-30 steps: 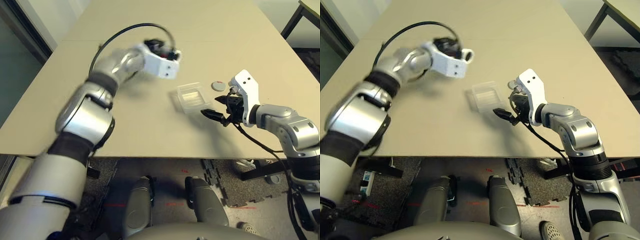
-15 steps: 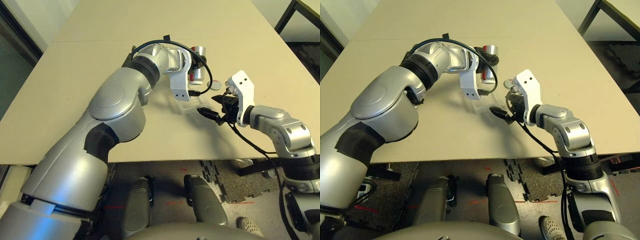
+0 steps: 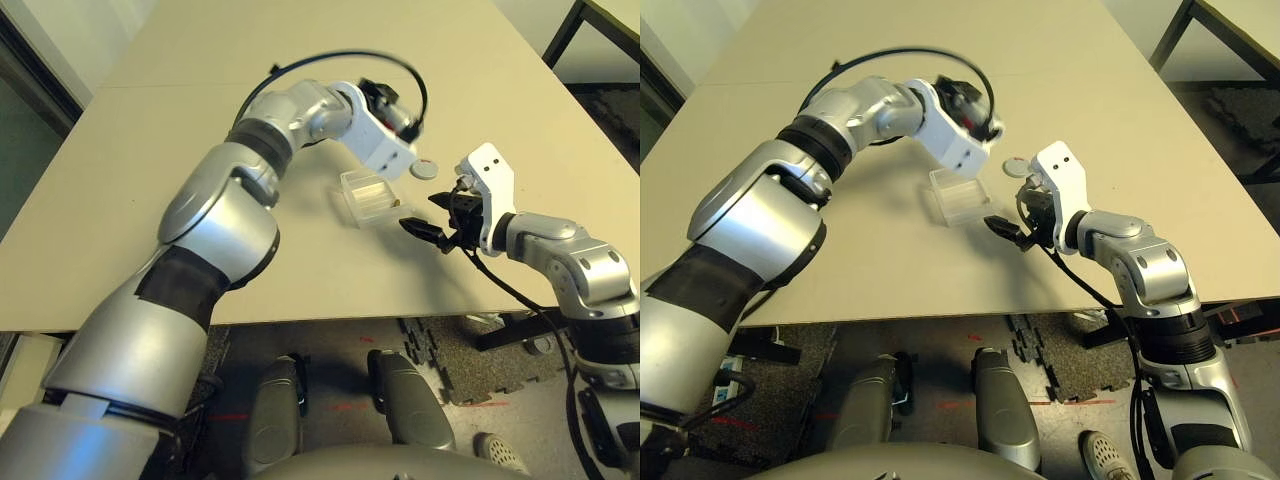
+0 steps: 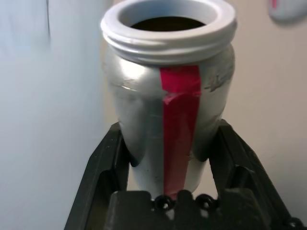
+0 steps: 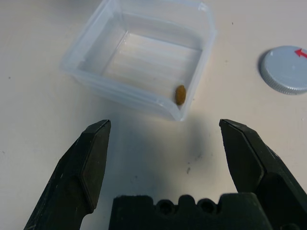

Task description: Pour the medicine from the bottle into the box.

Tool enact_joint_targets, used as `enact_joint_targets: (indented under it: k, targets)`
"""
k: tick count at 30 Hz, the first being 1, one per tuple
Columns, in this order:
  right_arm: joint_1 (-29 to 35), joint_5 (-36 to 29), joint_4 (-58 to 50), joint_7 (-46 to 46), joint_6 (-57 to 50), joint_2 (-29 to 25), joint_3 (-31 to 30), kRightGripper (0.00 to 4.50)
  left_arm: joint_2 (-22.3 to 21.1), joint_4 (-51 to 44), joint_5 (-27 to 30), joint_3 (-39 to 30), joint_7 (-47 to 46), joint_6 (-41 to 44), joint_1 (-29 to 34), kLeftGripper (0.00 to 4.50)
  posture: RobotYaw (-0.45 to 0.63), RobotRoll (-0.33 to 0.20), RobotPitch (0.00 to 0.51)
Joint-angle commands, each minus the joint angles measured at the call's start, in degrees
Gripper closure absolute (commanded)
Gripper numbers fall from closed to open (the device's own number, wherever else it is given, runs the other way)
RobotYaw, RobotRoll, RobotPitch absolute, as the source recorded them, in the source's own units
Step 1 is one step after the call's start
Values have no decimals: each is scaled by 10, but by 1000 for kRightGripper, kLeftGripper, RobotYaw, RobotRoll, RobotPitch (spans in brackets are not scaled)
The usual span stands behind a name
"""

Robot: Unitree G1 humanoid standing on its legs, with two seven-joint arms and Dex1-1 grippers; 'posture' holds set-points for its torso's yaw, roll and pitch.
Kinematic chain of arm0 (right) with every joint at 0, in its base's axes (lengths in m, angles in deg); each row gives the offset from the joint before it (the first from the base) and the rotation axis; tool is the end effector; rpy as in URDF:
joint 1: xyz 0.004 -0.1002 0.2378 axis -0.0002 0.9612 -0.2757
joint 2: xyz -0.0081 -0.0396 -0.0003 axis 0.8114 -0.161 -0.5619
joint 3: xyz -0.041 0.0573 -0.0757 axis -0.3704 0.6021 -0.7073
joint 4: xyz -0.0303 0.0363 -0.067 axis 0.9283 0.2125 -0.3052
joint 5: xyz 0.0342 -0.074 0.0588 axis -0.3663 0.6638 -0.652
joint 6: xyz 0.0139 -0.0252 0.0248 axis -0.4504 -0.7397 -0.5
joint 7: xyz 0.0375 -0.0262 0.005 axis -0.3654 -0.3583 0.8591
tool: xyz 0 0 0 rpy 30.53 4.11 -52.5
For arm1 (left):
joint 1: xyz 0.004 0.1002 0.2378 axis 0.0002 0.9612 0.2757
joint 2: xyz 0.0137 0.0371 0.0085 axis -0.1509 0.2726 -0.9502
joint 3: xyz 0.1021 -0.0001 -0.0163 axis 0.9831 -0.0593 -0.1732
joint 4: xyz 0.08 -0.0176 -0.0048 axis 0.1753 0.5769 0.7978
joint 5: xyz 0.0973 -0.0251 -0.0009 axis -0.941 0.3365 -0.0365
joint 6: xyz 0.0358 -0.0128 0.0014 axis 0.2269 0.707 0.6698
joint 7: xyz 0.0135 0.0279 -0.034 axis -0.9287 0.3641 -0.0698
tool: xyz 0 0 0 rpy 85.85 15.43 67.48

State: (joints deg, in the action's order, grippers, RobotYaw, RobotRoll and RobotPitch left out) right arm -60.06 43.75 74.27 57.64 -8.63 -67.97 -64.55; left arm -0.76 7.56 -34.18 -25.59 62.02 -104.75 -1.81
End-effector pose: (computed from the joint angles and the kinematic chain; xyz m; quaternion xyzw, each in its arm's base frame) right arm 0.2585 -0.2123 0.1587 -0.0822 0.1824 0.3485 0.9157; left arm 0.3801 0.0920 0.2466 0.4544 -0.0797 -0.3460 0.8169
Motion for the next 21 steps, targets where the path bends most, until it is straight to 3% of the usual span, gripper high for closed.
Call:
enact_joint_targets:
  k: [1,4,7,12,21]
  targets:
    - [-9,-5,-2,8,-9,-7,-3,0,-8,-10,140,-134,-6,96,47,1967,-153,0,146]
    - [-17,-5,4,11,-12,-5,-7,0,-9,-30,221,-224,-66,127,104,1967,-140,0,148]
    - [-26,-7,6,16,-17,-3,-11,0,2,-69,261,-265,-100,106,184,1967,-119,0,147]
    - [-40,-1,25,20,-10,3,-18,0,24,-103,274,-266,-124,103,254,1967,-104,0,150]
    - [-41,-2,27,7,-9,20,-15,0,33,-126,261,-237,-144,103,297,1967,-116,0,155]
